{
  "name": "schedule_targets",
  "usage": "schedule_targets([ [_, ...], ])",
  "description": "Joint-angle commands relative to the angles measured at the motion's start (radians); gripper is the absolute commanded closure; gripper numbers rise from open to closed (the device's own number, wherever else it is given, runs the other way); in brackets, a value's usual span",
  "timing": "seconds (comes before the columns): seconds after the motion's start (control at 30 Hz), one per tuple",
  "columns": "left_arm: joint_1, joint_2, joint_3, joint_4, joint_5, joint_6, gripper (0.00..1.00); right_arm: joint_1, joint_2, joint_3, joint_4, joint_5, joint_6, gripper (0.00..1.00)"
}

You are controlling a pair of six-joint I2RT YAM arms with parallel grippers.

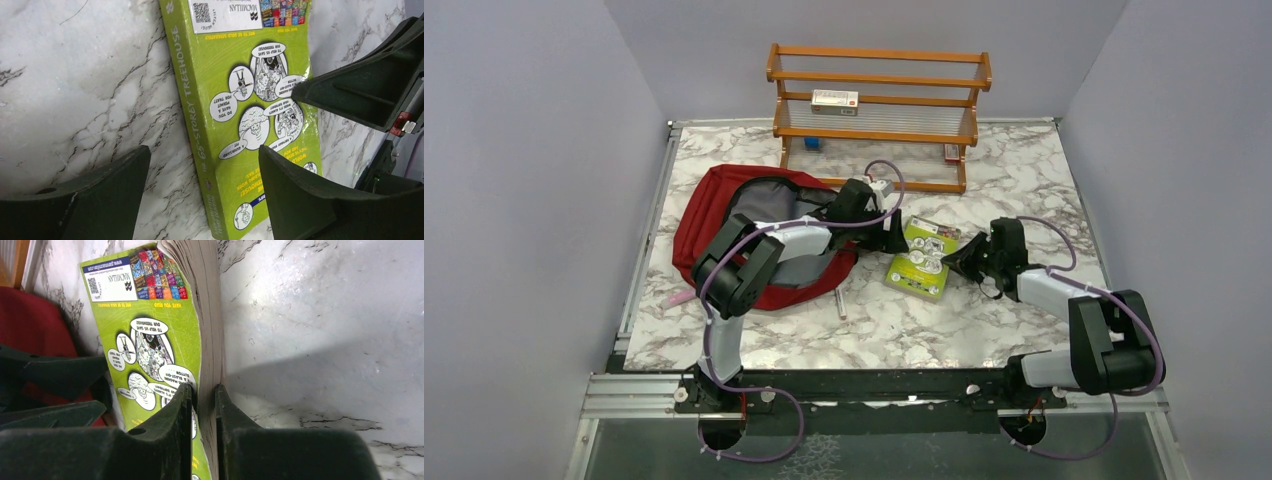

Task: Pack the student bag
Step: Pick up the book from the center of the board.

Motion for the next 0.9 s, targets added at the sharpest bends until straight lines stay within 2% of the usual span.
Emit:
schedule_targets([
  [0.0, 0.019, -0.010, -0.028, 0.061, 0.070, -0.049, 0.20, 0.000, 0.047, -0.041, -0.083, 0.127, -0.014, 0.98],
  [0.17, 0.020, -0.009, -0.040, 0.072, 0.113, -0.073, 0.19, -0.004, 0.059, -0.047, -0.090, 0.156, -0.007, 1.00],
  [0.43, 0.018, 0.021, -0.069, 0.101, 0.140, -0.191, 0.19, -0.024, 0.051, -0.088, -0.073, 0.182, 0.044, 1.00],
  [0.67, -0.013, 0.064, -0.052, 0.106, 0.181, -0.227, 0.19, -0.030, 0.044, -0.097, -0.061, 0.176, 0.045, 0.99],
  [0.87, -0.043, 0.101, -0.047, 0.173, 0.249, -0.268, 0.19, -0.030, 0.043, -0.098, -0.044, 0.157, 0.045, 1.00],
])
